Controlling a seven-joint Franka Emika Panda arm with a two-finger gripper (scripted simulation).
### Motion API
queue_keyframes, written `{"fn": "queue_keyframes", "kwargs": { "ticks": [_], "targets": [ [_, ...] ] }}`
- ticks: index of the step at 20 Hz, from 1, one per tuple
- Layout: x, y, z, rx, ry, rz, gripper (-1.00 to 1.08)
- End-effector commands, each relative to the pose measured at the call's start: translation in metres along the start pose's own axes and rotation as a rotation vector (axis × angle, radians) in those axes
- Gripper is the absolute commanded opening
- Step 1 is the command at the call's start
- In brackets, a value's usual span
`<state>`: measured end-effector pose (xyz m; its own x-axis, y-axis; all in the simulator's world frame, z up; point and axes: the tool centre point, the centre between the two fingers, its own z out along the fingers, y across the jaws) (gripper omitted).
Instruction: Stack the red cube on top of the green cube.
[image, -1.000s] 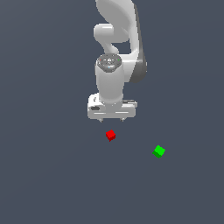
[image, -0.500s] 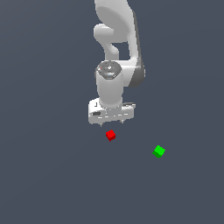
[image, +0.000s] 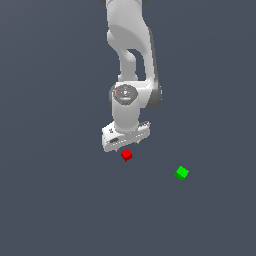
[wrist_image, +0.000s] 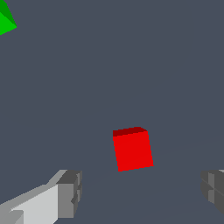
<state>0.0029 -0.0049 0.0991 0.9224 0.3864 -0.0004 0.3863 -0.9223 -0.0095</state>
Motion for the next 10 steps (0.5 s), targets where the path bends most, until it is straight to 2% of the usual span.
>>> {"fn": "queue_keyframes", "kwargs": {
  "ticks": [1, 10],
  "targets": [
    [0.001, 0.001, 0.009, -0.003, 0.000, -0.056, 1.00],
    [0.002, 0.003, 0.028, -0.009, 0.000, -0.162, 1.00]
  ]
}}
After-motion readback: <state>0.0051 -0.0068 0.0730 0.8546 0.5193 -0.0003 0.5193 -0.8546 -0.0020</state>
